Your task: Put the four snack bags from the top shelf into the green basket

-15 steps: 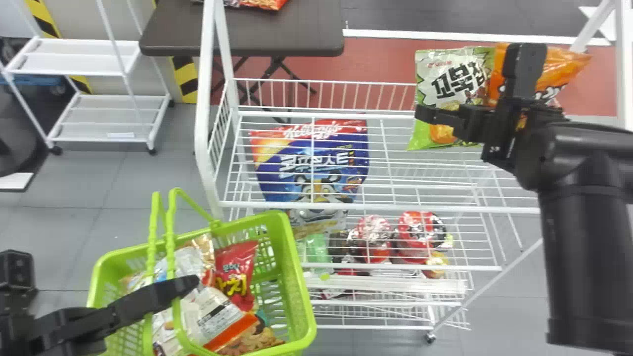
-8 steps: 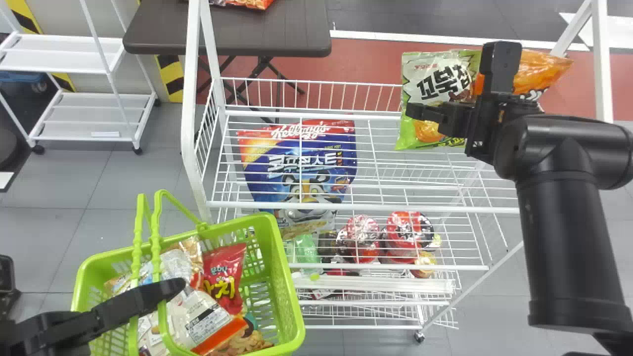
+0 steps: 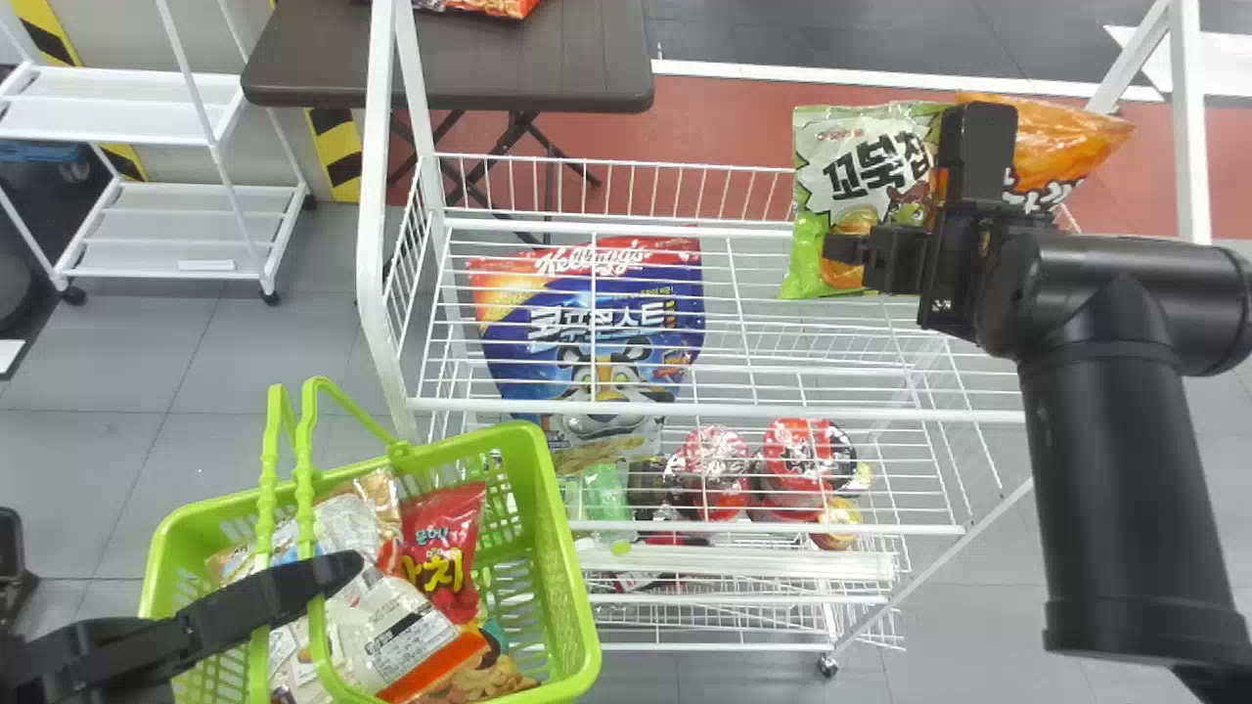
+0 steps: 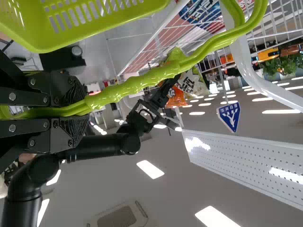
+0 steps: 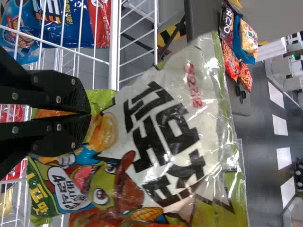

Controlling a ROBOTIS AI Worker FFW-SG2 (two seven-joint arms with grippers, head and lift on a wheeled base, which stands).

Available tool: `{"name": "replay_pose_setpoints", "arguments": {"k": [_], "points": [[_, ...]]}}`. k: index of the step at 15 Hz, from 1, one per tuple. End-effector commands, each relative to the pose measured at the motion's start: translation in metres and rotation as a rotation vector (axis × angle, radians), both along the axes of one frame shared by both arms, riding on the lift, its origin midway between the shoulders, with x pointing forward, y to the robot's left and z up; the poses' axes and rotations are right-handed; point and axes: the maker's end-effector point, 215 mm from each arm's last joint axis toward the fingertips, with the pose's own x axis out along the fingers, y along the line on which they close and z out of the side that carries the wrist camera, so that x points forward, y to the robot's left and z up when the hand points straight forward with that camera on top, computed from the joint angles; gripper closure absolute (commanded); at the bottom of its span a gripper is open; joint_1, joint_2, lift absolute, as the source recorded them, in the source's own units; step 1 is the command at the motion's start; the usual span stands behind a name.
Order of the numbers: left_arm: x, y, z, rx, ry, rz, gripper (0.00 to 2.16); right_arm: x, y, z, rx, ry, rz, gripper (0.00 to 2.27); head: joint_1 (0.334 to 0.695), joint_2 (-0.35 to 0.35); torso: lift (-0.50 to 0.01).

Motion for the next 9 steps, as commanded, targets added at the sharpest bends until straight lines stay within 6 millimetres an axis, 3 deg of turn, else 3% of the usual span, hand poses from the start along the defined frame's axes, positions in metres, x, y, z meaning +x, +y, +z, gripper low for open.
{"name": "replay_pose_setpoints", "arguments": {"k": [1, 3, 6, 9], "points": [[-0.001, 0.001, 0.002, -0.008, -0.004, 0.000, 2.15, -0.013, 0.012, 0.014, 0.045, -0.051, 0.017, 1.66, 0.695, -0.079, 0.000], [0.000, 0.001, 0.002, -0.007, -0.007, 0.001, 2.15, -0.034, 0.025, 0.024, 0.045, -0.070, 0.038, 0.08, 0.695, -0.068, 0.000], [0.001, 0.003, 0.001, -0.008, -0.003, 0.003, 2.15, -0.068, 0.028, 0.024, 0.024, -0.055, 0.044, 0.02, 0.695, -0.051, 0.000], [0.001, 0.003, 0.000, -0.009, 0.001, 0.001, 2.15, -0.082, 0.013, 0.040, -0.008, -0.122, 0.016, 0.04, 0.695, -0.048, 0.000]]}}
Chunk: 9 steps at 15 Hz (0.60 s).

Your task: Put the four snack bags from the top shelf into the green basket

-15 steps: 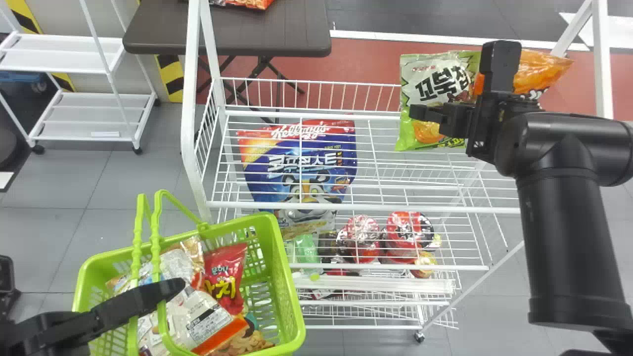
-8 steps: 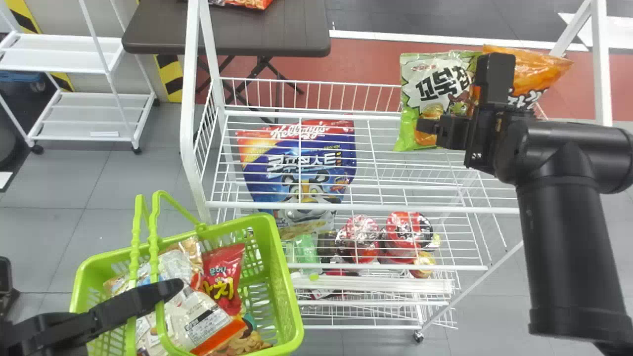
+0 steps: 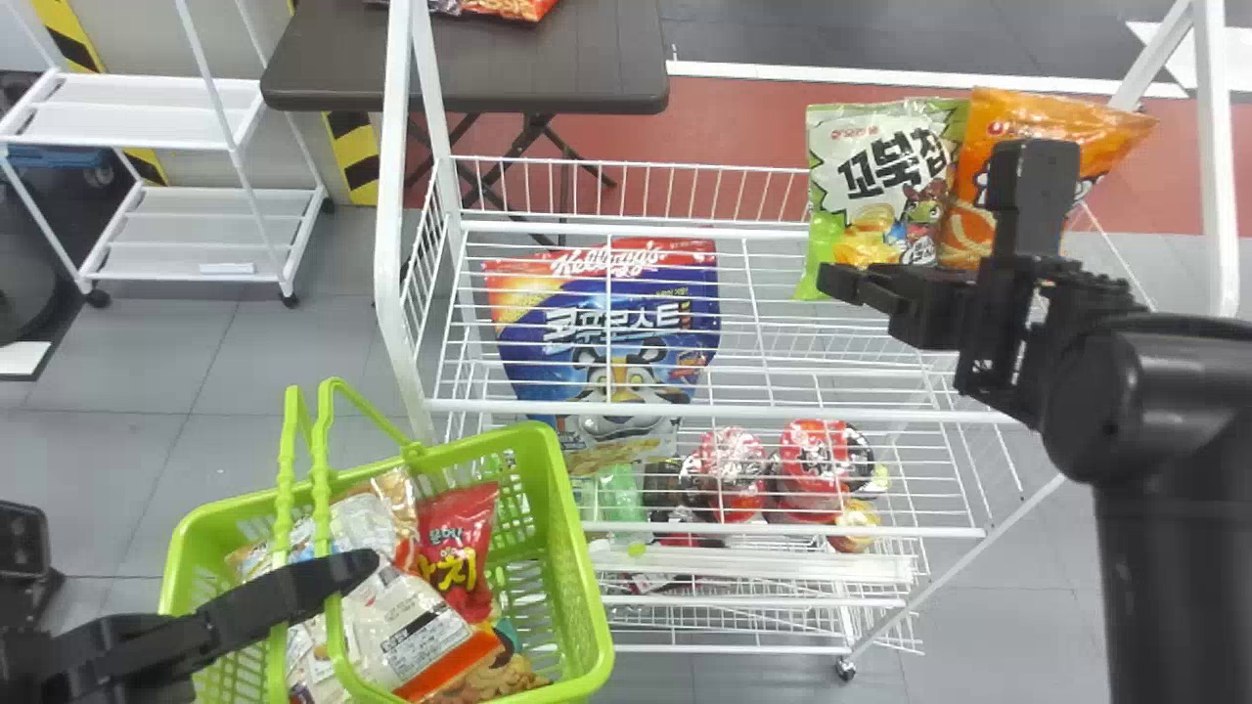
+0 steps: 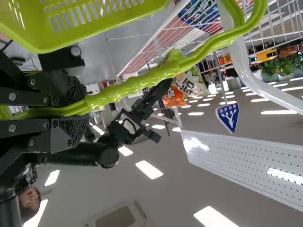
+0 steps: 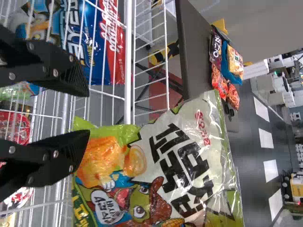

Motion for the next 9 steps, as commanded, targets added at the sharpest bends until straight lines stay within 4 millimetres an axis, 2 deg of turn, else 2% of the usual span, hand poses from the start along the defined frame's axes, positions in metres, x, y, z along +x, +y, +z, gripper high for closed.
{"name": "replay_pose_setpoints", "arguments": {"k": [1, 4, 7, 9], "points": [[0.000, 0.000, 0.002, -0.008, -0.003, -0.004, 2.15, -0.002, -0.016, 0.018, -0.026, -0.072, -0.026, 0.04, 0.695, -0.052, 0.000], [0.000, 0.000, 0.003, -0.010, -0.005, -0.005, 2.15, 0.005, -0.045, 0.032, -0.054, -0.126, -0.075, 0.04, 0.695, -0.082, 0.000], [-0.001, 0.001, 0.003, -0.011, -0.005, -0.006, 2.15, 0.020, -0.077, 0.023, -0.071, -0.098, -0.125, 0.04, 0.695, -0.122, 0.000], [-0.001, 0.000, 0.004, -0.012, -0.006, -0.007, 2.15, 0.034, -0.084, 0.014, -0.068, -0.089, -0.132, 0.04, 0.695, -0.144, 0.000]]}}
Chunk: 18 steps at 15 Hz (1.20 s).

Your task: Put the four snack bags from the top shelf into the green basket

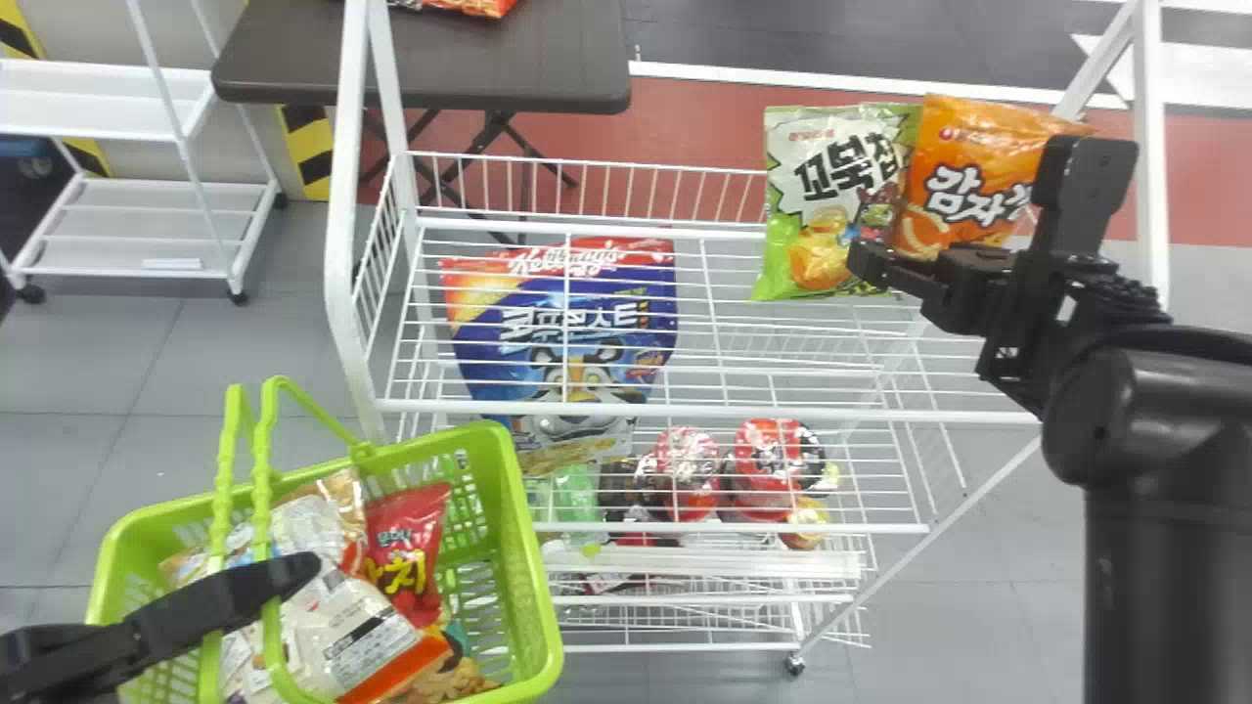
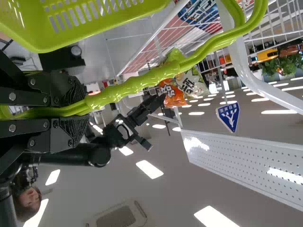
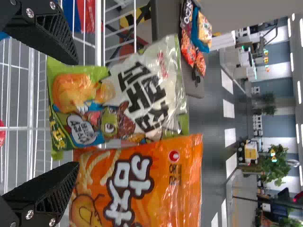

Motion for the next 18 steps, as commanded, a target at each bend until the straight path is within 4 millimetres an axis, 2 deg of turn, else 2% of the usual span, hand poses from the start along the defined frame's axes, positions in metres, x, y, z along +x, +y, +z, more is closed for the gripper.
{"name": "replay_pose_setpoints", "arguments": {"k": [1, 5, 7, 8, 9, 10, 11, 12, 13, 16, 18], "points": [[-0.001, -0.001, 0.002, -0.010, -0.007, -0.005, 2.15, 0.021, -0.004, -0.006, -0.006, -0.020, 0.001, 0.04, 0.695, -0.151, 0.000], [-0.002, -0.001, 0.001, -0.011, 0.001, -0.004, 2.15, 0.056, 0.007, -0.017, -0.026, -0.035, 0.025, 0.08, 0.695, -0.152, 0.000], [-0.003, -0.002, 0.001, -0.011, 0.001, -0.005, 2.15, 0.067, 0.020, -0.026, -0.038, -0.030, 0.054, 0.12, 0.695, -0.145, 0.000], [-0.002, -0.002, 0.001, -0.012, -0.001, -0.006, 2.15, 0.068, 0.023, -0.030, -0.037, -0.022, 0.061, 0.21, 0.695, -0.134, 0.000], [-0.002, -0.001, 0.001, -0.011, 0.000, -0.004, 2.15, 0.069, 0.025, -0.033, -0.038, -0.016, 0.069, 0.41, 0.695, -0.128, 0.000], [-0.002, 0.000, 0.001, -0.009, -0.003, -0.003, 2.15, 0.068, 0.026, -0.034, -0.049, -0.012, 0.076, 0.75, 0.695, -0.123, 0.000], [-0.002, 0.000, 0.001, -0.010, 0.000, -0.003, 2.15, 0.066, 0.027, -0.037, -0.046, -0.004, 0.082, 1.19, 0.695, -0.115, 0.000], [-0.002, 0.000, 0.001, -0.009, -0.003, -0.003, 2.15, 0.063, 0.028, -0.043, -0.045, 0.011, 0.080, 1.91, 0.695, -0.113, 0.000], [-0.002, 0.000, 0.002, -0.009, -0.005, -0.003, 2.15, 0.060, 0.029, -0.046, -0.043, 0.019, 0.079, 2.24, 0.695, -0.111, 0.000], [-0.002, 0.000, 0.002, -0.009, -0.005, -0.003, 2.15, 0.055, 0.024, -0.048, -0.034, 0.019, 0.070, 2.25, 0.695, -0.111, 0.000], [-0.002, 0.002, 0.002, -0.008, -0.002, 0.001, 2.15, 0.051, 0.024, -0.041, -0.016, -0.003, 0.069, 2.25, 0.695, -0.113, 0.000]]}}
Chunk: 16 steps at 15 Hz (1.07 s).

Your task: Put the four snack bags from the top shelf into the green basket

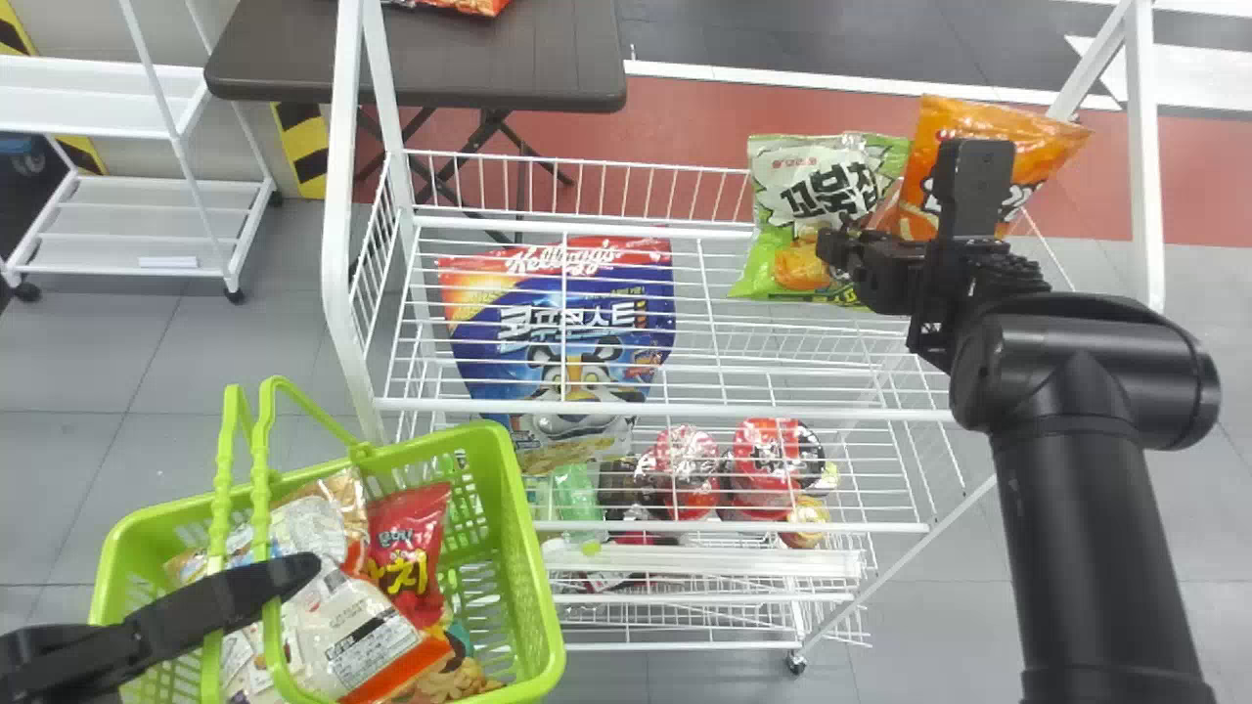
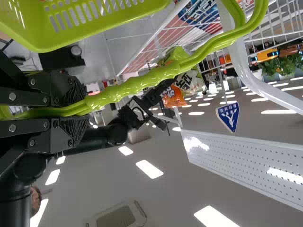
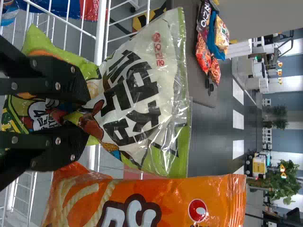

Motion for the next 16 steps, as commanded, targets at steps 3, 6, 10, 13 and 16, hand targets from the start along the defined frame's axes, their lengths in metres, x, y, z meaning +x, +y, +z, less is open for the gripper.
{"name": "replay_pose_setpoints", "arguments": {"k": [3, 6, 10, 13, 16], "points": [[0.000, 0.003, 0.002, -0.005, -0.007, 0.004, 2.15, -0.033, 0.013, 0.042, 0.093, -0.083, 0.020, 2.25, 0.695, -0.113, 0.000], [0.000, 0.001, 0.003, -0.010, -0.006, 0.004, 2.15, -0.088, 0.062, 0.068, 0.190, -0.069, 0.121, 2.25, 0.695, -0.096, 0.000], [0.001, -0.001, 0.005, -0.013, -0.011, 0.001, 2.15, -0.163, 0.177, 0.057, 0.354, 0.086, 0.368, 2.25, 0.695, 0.003, 0.000], [0.001, -0.001, 0.005, -0.012, -0.012, 0.001, 2.15, -0.207, 0.258, 0.045, 0.444, 0.190, 0.540, 2.25, 0.695, 0.143, 0.000], [0.001, -0.002, 0.007, -0.017, -0.017, -0.002, 2.15, -0.239, 0.318, 0.031, 0.511, 0.264, 0.657, 2.25, 0.695, 0.253, 0.000]]}}
